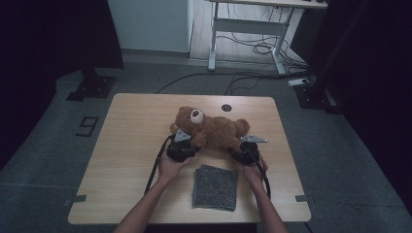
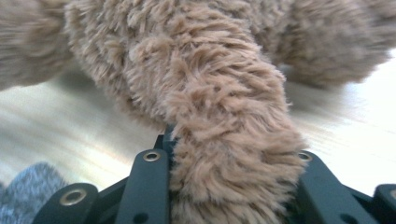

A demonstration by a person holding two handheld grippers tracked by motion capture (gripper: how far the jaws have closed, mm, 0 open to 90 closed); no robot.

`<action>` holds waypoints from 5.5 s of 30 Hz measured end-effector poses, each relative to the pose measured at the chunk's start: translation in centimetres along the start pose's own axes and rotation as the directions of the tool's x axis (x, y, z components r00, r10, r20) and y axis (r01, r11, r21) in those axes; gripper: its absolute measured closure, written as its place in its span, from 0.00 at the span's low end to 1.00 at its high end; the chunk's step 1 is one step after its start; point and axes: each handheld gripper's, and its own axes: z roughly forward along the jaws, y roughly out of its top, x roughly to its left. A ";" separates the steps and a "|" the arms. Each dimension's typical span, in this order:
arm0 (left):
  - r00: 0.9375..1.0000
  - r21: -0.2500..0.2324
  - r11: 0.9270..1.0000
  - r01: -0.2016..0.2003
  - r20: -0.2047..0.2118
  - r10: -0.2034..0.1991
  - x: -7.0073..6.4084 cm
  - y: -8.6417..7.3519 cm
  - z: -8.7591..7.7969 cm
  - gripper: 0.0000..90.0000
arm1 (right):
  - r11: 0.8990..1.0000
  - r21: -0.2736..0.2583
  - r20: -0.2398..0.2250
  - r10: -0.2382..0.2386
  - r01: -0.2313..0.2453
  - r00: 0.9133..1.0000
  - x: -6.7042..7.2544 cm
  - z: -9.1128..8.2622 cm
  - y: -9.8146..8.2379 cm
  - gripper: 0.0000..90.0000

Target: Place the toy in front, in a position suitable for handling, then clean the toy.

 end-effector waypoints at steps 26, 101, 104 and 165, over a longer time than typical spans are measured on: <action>1.000 0.008 1.000 -0.013 -0.016 0.013 0.1 -1.2 -3.0 0.80 | 0.996 -0.073 -0.065 -0.051 0.046 0.997 0.8 0.6 1.7 0.66; 0.993 0.221 0.973 -0.064 0.108 0.040 -3.5 -5.8 -5.6 0.27 | 0.992 -0.117 -0.171 0.016 -0.036 0.985 -0.4 -0.9 -1.2 0.50; 0.989 0.215 0.972 -0.092 0.132 0.064 -4.7 -5.2 -4.9 0.27 | 0.992 -0.121 -0.175 0.013 -0.035 0.984 -0.5 -0.8 -1.2 0.50; 0.988 0.122 0.986 -0.116 0.119 0.102 -7.9 -7.9 -2.8 0.80 | 0.993 -0.104 -0.180 0.027 -0.046 0.983 -0.2 -1.0 -2.5 0.48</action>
